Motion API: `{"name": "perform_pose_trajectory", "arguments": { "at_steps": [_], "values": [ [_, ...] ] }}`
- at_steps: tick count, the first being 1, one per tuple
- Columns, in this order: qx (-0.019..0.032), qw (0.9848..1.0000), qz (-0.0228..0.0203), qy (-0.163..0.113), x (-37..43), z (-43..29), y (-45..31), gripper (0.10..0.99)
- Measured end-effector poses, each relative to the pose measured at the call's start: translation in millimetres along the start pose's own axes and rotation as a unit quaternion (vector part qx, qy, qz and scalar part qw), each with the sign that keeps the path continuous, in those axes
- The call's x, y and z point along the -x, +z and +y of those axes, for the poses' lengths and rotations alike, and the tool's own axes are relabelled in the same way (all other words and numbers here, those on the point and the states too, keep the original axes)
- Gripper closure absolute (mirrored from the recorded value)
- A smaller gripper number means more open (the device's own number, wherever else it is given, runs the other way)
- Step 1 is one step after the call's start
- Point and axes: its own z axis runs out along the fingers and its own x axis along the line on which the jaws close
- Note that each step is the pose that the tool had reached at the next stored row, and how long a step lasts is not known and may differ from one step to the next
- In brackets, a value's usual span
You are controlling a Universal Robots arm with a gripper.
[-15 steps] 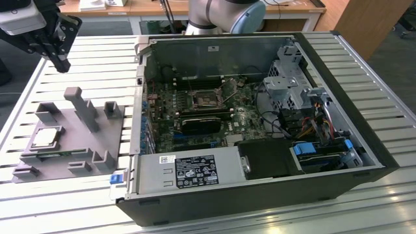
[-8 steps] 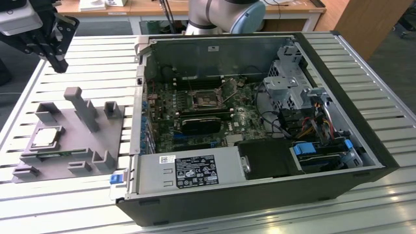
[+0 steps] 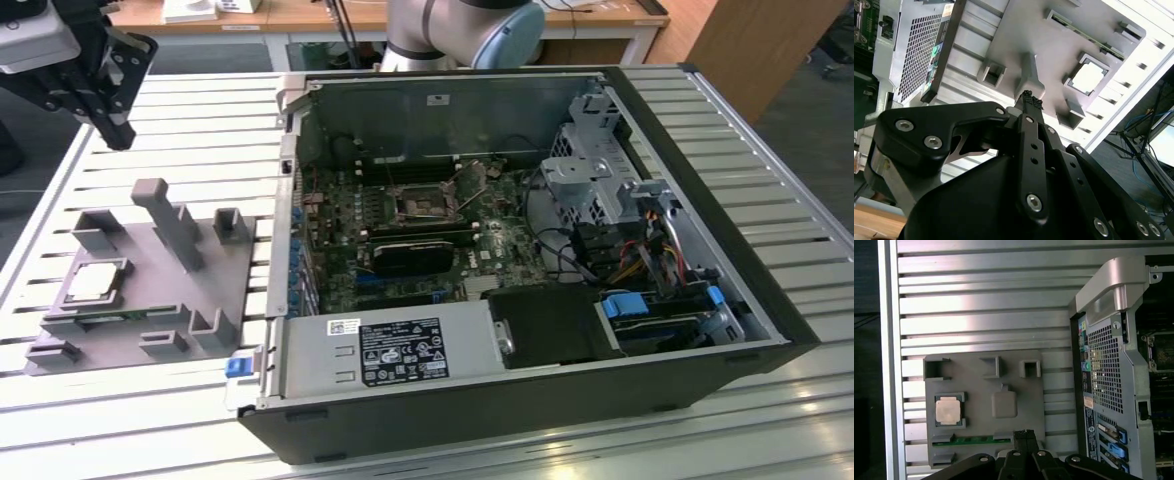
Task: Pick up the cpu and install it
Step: 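Reach for the cpu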
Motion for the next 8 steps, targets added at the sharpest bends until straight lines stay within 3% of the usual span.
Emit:
{"name": "perform_pose_trajectory", "arguments": {
  "at_steps": [8],
  "values": [
    [0.0000,1.0000,0.0000,0.000,-3.3,-0.3,0.2,0.980]
  ]
}}
